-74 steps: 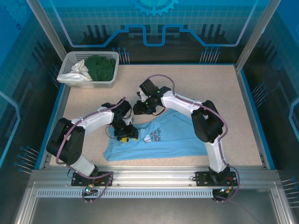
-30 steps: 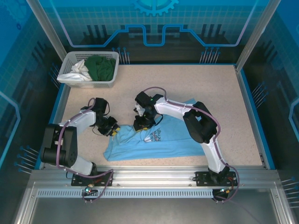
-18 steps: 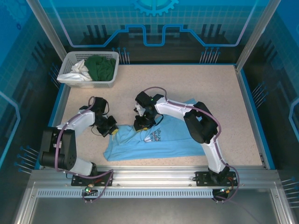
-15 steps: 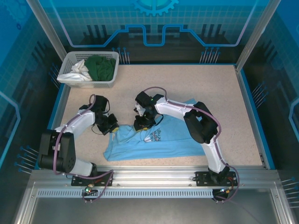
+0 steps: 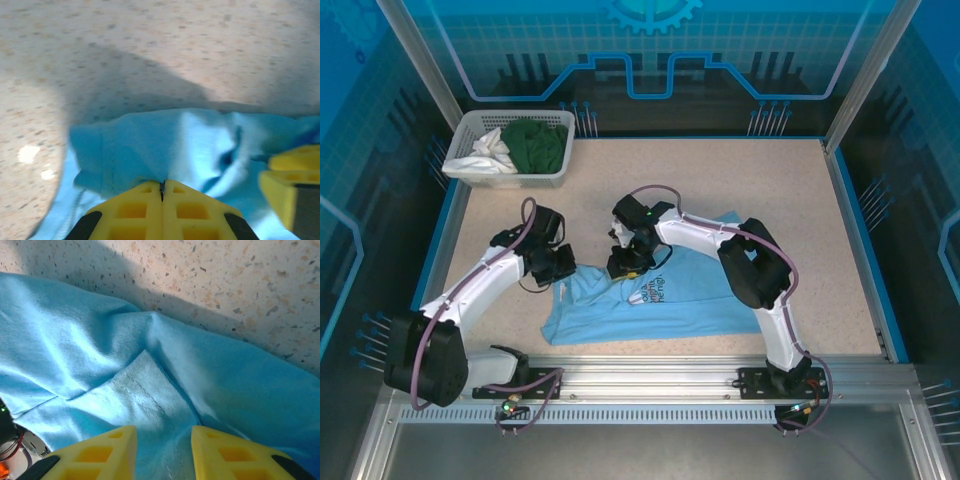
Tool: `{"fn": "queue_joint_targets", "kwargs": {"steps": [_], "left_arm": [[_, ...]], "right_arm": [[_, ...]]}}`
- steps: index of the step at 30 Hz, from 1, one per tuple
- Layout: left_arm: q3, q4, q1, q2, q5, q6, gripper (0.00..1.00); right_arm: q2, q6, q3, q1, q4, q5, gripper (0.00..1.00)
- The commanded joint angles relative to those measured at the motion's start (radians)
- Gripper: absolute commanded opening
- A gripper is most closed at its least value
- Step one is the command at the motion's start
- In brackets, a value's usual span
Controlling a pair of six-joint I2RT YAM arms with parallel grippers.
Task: Fold and stack the t-shirts
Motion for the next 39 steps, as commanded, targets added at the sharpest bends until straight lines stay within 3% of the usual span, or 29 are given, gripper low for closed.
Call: {"fn": "queue_joint_targets", "kwargs": {"steps": [1,5,12,18,21,27,30,39], "left_arm": [[-0.033,-0.107,0.039,-0.012,-0.122,-0.073,0.07],[-0.046,-0.108,0.059,0.006,-0.108,-0.100,0.16],[0.086,-0.134,0.031,0.009,-0.040,-0.059,0.47],[0.176,0.004,-0.081,0.143,0.290,0.057,0.48],[0.226,-0.018,-0.129,0.280,0.376,0.095,0.52],[0.300,-0.040,-0.142,0.446,0.396,0.145,0.56],[0.351,-0.079,-0.145,0.500,0.352,0.170,0.56],[0.389,-0.116,-0.162,0.573,0.317,0.230,0.50]], "right_arm": [[-0.044,-0.004,-0.029,-0.007,-0.026,-0.027,0.36],[-0.074,-0.017,-0.075,-0.007,-0.039,-0.013,0.36],[-0.161,-0.011,-0.172,-0.008,0.006,0.005,0.36],[-0.181,0.003,-0.219,-0.019,0.058,-0.022,0.34],[-0.178,0.009,-0.234,-0.025,0.068,-0.033,0.32],[-0.220,0.030,-0.301,-0.045,0.109,-0.048,0.29],[-0.240,0.041,-0.335,-0.057,0.131,-0.052,0.28],[-0.243,0.055,-0.360,-0.073,0.161,-0.068,0.24]]}}
